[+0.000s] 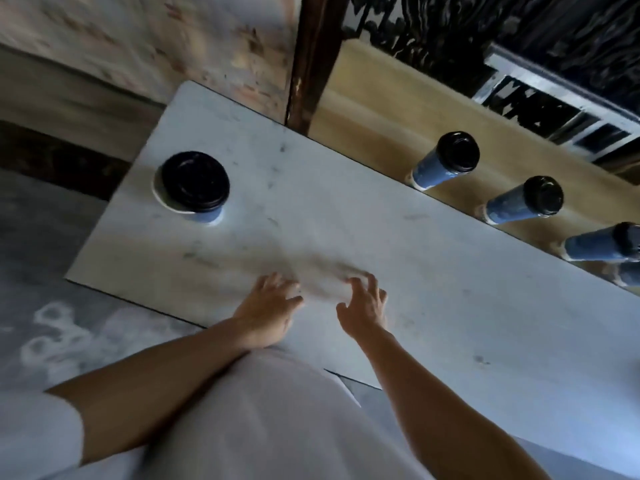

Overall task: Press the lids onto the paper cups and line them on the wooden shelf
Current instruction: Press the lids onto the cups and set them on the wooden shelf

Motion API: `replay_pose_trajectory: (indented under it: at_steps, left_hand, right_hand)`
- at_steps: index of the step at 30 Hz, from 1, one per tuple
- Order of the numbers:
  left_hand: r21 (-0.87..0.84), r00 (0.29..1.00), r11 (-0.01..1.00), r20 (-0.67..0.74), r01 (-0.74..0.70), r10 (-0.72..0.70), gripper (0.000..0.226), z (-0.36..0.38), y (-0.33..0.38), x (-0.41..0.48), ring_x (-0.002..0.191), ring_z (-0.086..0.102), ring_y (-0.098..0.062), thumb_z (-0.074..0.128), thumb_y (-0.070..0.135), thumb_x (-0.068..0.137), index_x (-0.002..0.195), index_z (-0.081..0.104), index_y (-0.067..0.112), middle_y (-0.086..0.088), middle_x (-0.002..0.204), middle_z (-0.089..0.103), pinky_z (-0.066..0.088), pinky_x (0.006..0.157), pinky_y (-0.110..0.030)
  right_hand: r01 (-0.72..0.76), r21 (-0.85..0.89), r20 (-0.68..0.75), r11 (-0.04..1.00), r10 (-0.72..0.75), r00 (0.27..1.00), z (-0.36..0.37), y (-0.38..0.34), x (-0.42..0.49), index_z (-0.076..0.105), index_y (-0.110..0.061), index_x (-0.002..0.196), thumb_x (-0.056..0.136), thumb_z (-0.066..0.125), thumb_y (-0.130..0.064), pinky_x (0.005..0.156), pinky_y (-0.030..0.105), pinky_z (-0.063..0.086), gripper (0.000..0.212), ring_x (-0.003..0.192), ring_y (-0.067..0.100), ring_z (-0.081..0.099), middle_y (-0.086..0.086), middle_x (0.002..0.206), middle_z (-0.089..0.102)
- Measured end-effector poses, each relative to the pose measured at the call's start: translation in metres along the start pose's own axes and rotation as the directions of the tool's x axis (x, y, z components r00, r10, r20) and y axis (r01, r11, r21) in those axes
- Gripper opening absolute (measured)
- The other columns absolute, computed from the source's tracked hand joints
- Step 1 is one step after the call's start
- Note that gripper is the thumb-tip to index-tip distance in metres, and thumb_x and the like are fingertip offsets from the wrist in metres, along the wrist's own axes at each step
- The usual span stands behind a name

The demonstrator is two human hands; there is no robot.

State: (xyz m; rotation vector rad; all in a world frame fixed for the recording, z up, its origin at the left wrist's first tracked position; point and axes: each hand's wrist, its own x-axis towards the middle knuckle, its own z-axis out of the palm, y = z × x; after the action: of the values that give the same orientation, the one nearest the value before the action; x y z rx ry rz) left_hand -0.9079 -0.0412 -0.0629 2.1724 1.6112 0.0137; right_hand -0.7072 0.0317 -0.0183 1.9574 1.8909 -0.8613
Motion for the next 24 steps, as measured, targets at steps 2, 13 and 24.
replay_pose_trajectory:
  at_steps: [2, 13, 24]
  left_hand:
    - [-0.09, 0.997, 0.993, 0.012, 0.079, -0.078, 0.032, -0.02, -0.023, -0.007, 0.092, 0.066, -0.033, 0.071, 0.016, 0.063, 0.094, 0.071, 0.024, -0.001, 0.102, 0.07, 0.053, 0.079, -0.039]
    - [-0.682, 0.683, 0.509, -0.02, 0.525, -0.731, 0.021, -0.063, -0.139, -0.051, 0.096, 0.068, -0.027, 0.069, 0.011, 0.088, 0.109, 0.065, 0.01, -0.009, 0.103, 0.072, 0.044, 0.075, -0.03]
    - [-0.857, 0.784, 0.49, -0.192, 0.159, -0.59, 0.109, -0.103, -0.185, -0.021, 0.131, 0.055, -0.024, 0.1, 0.029, 0.052, 0.144, 0.043, 0.019, -0.006, 0.139, 0.056, 0.049, 0.107, -0.049]
  right_hand:
    - [0.029, -0.027, 0.027, 0.999, -0.028, 0.999, 0.007, -0.019, -0.002, 0.041, -0.025, 0.145, 0.089, 0.059, -0.017, 0.099, 0.043, 0.046, 0.059, 0.134, 0.037, 0.029, 0.004, 0.16, 0.015]
    - [0.128, -0.099, 0.295, 0.987, -0.094, 0.951, 0.012, -0.092, -0.001, 0.055, -0.032, 0.138, 0.092, 0.06, -0.031, 0.114, 0.03, 0.031, 0.046, 0.145, 0.032, 0.026, -0.001, 0.167, 0.012]
    - [0.392, 0.361, 0.009, 0.846, -0.423, 0.906, -0.082, -0.206, -0.002, 0.029, -0.038, 0.155, 0.087, 0.074, -0.035, 0.102, 0.035, 0.045, 0.081, 0.139, 0.024, 0.041, 0.0, 0.158, 0.034]
